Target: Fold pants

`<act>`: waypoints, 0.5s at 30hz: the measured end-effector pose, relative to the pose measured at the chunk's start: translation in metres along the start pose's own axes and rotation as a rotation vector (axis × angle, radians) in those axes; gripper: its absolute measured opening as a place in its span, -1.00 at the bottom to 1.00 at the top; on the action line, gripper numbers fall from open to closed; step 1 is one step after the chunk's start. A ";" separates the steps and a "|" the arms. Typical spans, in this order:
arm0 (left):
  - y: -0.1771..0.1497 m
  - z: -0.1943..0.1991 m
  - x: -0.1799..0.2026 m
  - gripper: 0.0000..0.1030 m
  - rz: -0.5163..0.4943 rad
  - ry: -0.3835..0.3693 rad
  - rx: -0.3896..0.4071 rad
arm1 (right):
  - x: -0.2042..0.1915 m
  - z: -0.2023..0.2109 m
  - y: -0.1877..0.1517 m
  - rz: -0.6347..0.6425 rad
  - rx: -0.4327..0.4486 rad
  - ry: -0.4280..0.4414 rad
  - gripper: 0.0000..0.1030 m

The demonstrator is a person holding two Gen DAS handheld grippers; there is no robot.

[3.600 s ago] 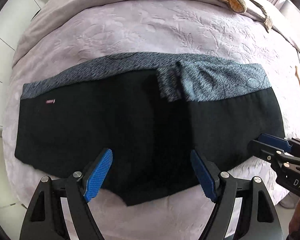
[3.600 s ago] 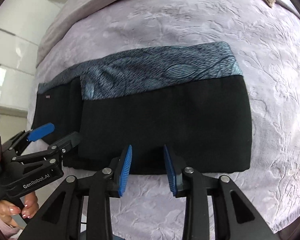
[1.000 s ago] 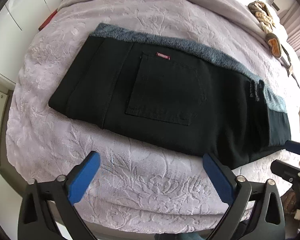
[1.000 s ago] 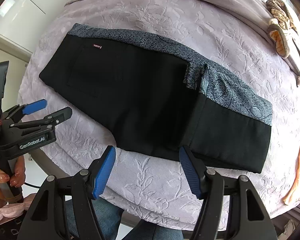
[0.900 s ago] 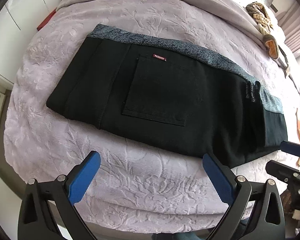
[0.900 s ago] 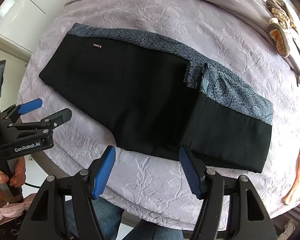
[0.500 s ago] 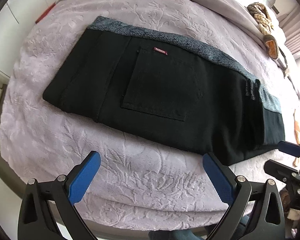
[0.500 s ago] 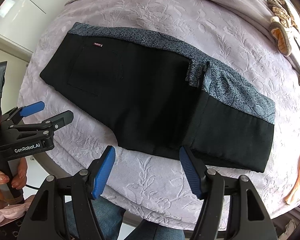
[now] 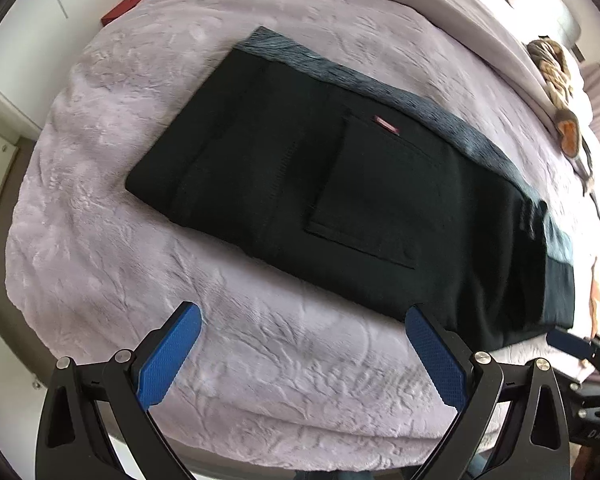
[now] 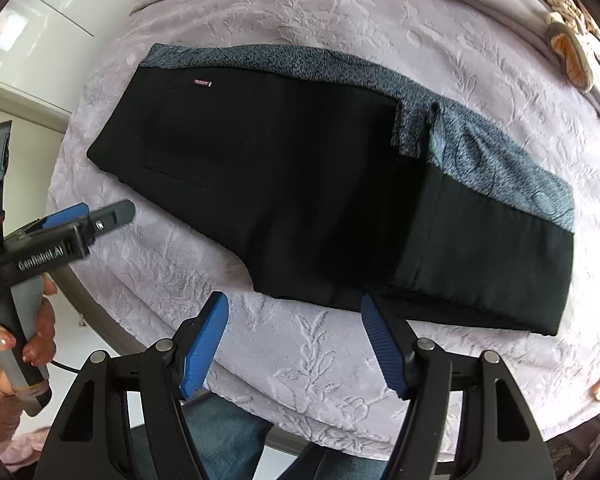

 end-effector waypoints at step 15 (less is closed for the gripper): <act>0.026 -0.012 -0.013 0.99 0.064 0.025 0.044 | -0.002 -0.026 0.031 -0.004 -0.012 -0.002 0.41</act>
Point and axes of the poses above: each gripper's, at about its wrist camera, not at the fingertips, and z roughly against the way its jaws point, x to its right, y to its top, the point moved 3 cm from there along -z, roughly the way its jaws point, and after that the axes turned 4 degrees about -z, right-handed, at the moved point
